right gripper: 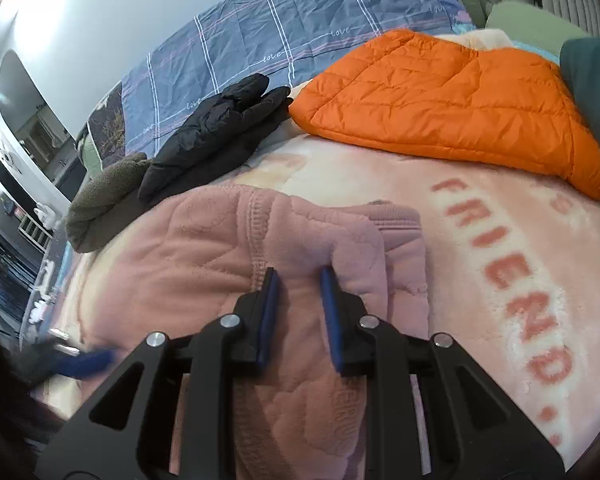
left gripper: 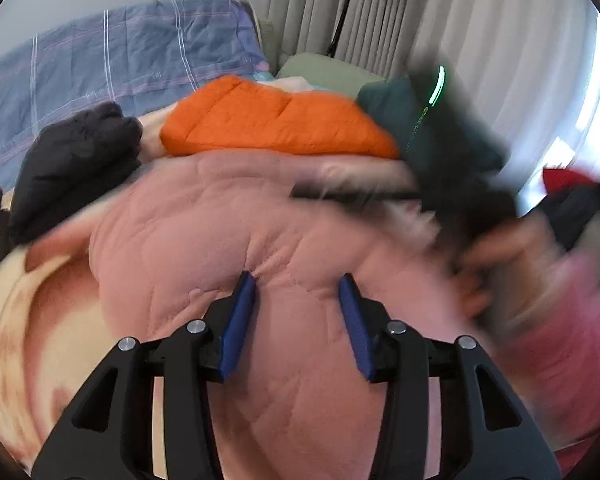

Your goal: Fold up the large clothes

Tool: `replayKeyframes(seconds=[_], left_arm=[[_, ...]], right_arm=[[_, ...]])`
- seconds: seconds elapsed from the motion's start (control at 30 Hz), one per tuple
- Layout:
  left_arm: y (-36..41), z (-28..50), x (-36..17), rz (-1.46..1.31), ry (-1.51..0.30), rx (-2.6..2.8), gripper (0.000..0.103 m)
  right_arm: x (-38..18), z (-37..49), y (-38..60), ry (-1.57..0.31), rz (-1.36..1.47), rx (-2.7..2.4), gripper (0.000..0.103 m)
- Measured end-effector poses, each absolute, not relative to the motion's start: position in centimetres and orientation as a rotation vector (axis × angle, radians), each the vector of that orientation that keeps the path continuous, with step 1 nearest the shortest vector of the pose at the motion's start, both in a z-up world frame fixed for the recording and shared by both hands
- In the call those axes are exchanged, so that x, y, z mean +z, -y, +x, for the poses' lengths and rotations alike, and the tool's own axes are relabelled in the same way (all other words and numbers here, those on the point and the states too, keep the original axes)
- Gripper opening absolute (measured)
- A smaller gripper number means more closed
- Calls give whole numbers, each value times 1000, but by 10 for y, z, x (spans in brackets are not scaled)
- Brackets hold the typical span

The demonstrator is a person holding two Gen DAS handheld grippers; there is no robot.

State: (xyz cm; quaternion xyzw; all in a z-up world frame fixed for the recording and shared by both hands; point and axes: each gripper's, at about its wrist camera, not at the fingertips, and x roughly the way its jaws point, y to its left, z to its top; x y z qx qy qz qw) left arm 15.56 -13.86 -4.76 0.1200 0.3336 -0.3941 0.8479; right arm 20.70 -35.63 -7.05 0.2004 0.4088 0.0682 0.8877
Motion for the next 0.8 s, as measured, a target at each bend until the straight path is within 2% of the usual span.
replayKeyframes(seconds=[0.1,0.17,0.23,0.47,0.63,0.8], left_arm=[[136,156,-43,195,-717,-819,47],[141,152,-37,243,-712,-797,47],[146,145,-38,307,-685,-771,47],[138,153,-38,264,-690,-781,47],[138,150,-36,268,-688,-778,47],[137,147,-36,267,-687,-777,47]], right_arm=[[-58,189,363,-809,450,168,22],[-45,167,367,-777,469,172,27],[-33,132,374,-765,462,82,80],[-52,22,375,-753,498,43,80],[-93,-8,377,-848,761,107,85],[-109,-6,368,-893,858,166,92]])
